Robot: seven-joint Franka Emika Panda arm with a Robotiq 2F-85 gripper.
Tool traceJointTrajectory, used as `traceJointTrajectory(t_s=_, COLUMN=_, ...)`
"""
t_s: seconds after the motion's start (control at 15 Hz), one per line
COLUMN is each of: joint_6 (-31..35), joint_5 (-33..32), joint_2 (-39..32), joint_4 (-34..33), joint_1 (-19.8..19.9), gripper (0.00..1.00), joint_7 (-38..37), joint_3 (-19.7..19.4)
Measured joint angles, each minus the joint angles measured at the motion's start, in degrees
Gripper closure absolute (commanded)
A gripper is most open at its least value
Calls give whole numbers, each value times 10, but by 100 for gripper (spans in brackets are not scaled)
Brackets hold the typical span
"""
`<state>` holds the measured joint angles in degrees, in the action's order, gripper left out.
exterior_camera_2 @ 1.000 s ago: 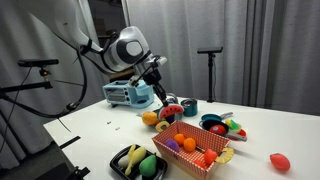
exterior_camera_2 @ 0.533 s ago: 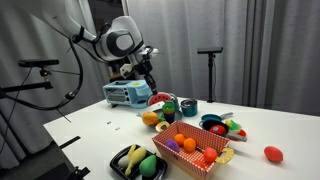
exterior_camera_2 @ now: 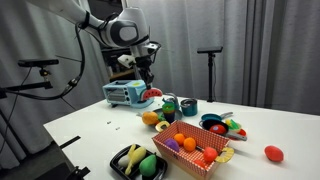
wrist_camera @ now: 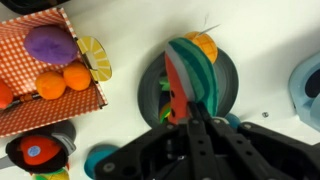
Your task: Put the toy watermelon in the grey plate
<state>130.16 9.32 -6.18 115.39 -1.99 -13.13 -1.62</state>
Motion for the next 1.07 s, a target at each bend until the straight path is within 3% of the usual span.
traceJointTrajectory(t_s=0.33, joint_6=-83, joint_5=7, joint_2=-59, joint_4=-64, joint_1=1, gripper=100, joint_7=121, joint_3=5)
traceJointTrajectory(t_s=0.53, joint_6=-95, joint_5=-29, joint_2=-85, joint_4=-88, joint_1=-1, gripper=100, joint_7=159, joint_3=13)
traceJointTrajectory(t_s=0.8, joint_6=-75, joint_5=-94, joint_2=-93, joint_4=-98, joint_1=-11, gripper=100, joint_7=167, joint_3=28)
traceJointTrajectory(t_s=1.07, joint_6=-23, joint_5=-96, joint_2=-94, joint_4=-98, joint_1=-21, gripper=100, joint_7=121, joint_3=35)
